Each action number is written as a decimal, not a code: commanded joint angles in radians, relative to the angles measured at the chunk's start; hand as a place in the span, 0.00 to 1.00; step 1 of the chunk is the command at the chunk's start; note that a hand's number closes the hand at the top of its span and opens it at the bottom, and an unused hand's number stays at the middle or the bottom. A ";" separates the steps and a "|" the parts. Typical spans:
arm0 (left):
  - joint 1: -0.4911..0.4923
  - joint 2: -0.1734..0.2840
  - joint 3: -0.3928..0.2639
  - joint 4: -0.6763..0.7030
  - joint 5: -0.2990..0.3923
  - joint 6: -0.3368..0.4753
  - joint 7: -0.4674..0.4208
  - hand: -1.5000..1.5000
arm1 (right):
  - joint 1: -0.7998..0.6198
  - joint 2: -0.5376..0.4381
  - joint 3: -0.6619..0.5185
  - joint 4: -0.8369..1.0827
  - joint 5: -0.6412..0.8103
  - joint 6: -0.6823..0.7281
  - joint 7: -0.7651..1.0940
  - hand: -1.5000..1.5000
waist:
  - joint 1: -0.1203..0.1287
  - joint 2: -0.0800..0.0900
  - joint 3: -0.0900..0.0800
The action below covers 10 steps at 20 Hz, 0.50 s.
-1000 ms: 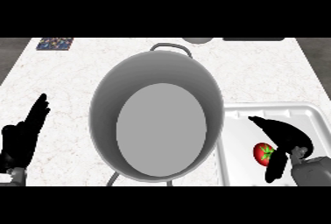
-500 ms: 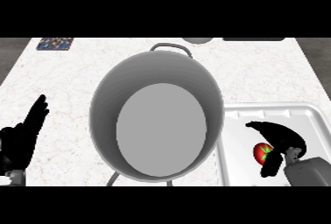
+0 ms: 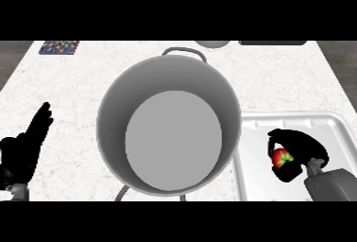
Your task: Pick the tomato from the tray and place it in the pot
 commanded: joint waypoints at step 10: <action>-0.025 -0.012 -0.020 -0.007 -0.020 -0.046 0.000 0.50 | -0.057 0.422 0.479 -0.216 0.154 -0.062 0.209 1.00 | 0.077 -0.004 0.005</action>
